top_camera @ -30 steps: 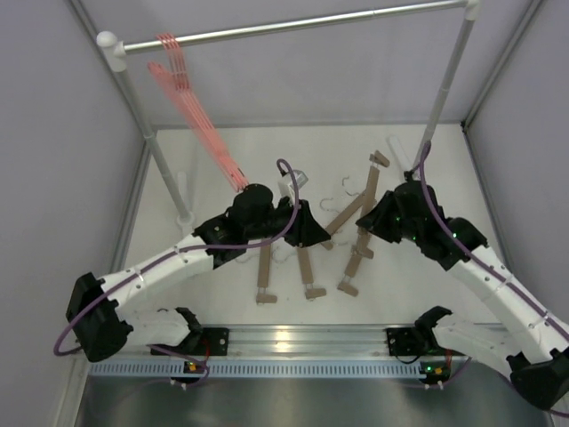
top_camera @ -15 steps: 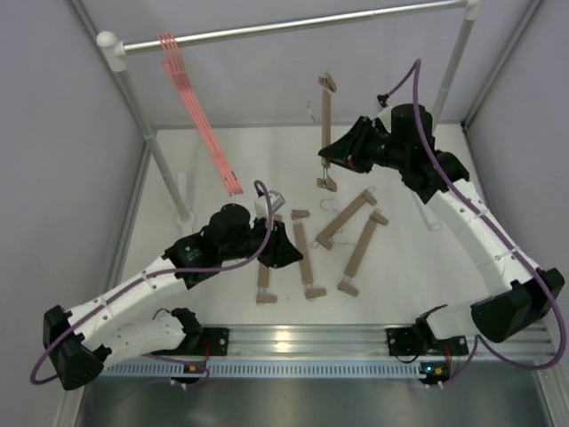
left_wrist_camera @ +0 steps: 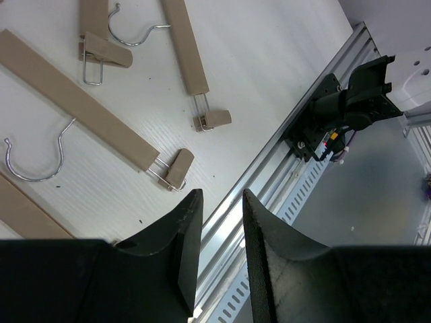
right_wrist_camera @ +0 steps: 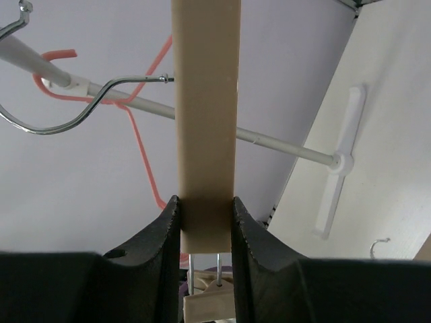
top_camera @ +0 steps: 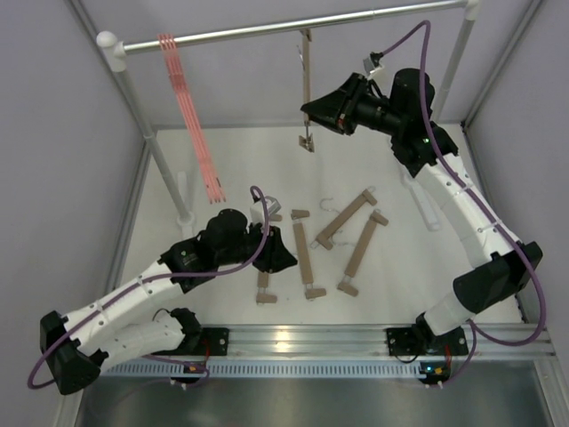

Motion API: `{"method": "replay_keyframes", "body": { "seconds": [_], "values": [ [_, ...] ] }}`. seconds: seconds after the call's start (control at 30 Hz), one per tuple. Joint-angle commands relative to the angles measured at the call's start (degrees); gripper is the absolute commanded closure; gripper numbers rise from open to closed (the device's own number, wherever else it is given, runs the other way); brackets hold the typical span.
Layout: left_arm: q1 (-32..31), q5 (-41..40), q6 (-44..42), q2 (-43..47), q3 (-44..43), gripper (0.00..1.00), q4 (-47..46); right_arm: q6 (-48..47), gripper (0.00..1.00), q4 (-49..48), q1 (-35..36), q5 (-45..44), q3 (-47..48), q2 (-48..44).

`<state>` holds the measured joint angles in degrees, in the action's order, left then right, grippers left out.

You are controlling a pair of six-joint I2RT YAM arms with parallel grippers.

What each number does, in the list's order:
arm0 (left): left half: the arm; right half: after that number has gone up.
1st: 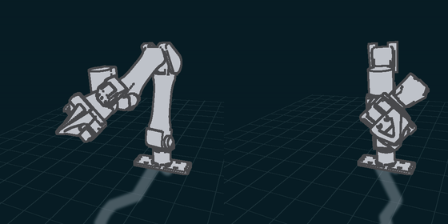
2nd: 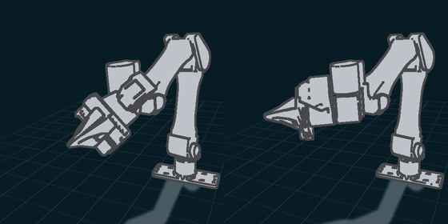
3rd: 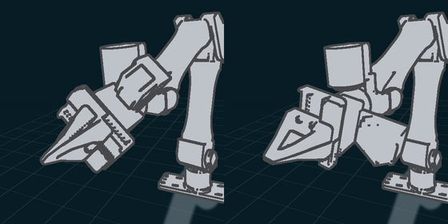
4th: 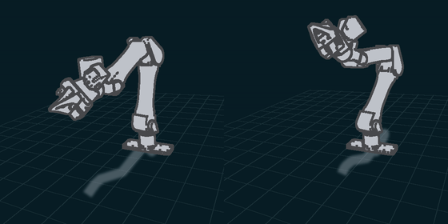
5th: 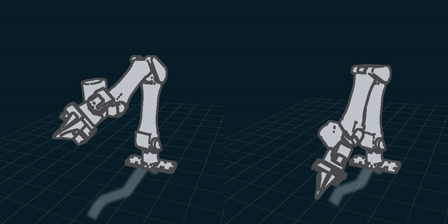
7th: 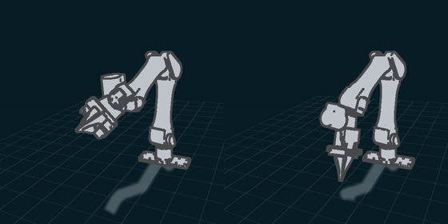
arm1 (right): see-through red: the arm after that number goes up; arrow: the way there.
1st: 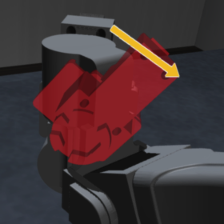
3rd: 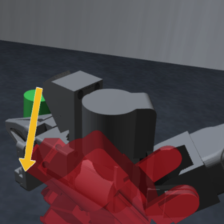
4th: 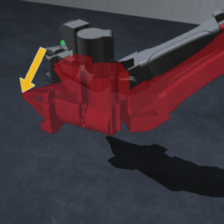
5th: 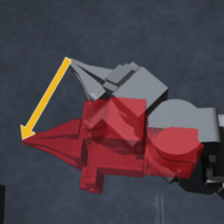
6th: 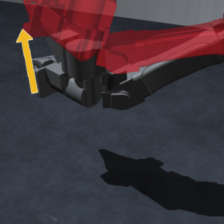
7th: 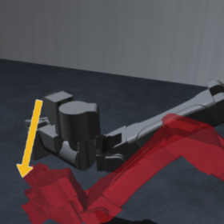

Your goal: Organize the hangers

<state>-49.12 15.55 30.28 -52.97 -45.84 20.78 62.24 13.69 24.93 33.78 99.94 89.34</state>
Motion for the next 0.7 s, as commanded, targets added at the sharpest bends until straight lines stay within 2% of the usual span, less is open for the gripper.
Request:
{"method": "replay_keyframes", "body": {
  "seconds": [0.0, 0.67],
  "values": [
    [0.0, -0.1, -0.4, 1.0, 0.7, 0.66, 0.0, 3.0, 1.0, -8.9, -0.5, 2.0, 3.6, -1.0],
    [0.0, 0.5, -0.6, -1.0, 0.0, 0.66, 0.1, 6.5, 1.0, -13.2, -0.3, 2.7, 4.2, -2.4]
  ]
}}
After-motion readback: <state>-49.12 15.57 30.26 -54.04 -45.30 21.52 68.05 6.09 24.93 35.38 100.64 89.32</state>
